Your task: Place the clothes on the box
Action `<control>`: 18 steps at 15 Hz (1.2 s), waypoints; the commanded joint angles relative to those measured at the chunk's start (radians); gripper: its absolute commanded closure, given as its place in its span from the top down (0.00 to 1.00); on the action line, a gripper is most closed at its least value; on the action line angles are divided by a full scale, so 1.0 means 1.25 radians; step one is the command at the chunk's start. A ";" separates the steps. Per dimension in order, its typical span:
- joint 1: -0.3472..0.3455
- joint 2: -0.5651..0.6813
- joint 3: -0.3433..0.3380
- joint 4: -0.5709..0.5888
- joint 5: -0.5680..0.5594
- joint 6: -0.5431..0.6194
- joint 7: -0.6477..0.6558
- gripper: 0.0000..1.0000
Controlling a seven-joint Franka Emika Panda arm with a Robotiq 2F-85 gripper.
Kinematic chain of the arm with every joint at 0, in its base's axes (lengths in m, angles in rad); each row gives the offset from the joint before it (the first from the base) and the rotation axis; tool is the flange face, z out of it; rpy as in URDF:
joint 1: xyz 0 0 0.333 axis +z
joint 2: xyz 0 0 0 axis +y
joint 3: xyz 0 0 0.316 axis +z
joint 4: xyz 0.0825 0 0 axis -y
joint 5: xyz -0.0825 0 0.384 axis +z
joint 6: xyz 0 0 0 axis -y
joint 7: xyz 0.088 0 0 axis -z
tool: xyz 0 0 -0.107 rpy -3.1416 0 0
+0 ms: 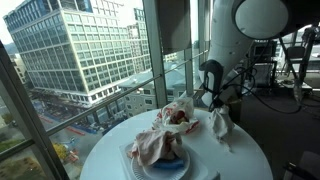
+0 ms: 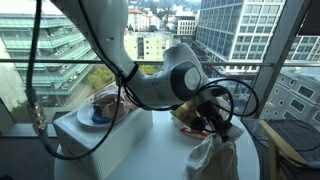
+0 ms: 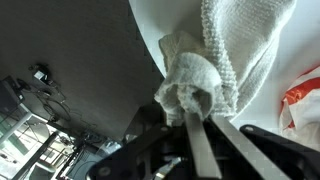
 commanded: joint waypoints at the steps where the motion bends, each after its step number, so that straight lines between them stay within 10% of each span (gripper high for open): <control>1: -0.055 0.101 0.010 0.141 -0.014 -0.045 0.045 0.02; 18: -0.425 0.332 0.233 0.734 -0.060 -0.207 0.047 0.02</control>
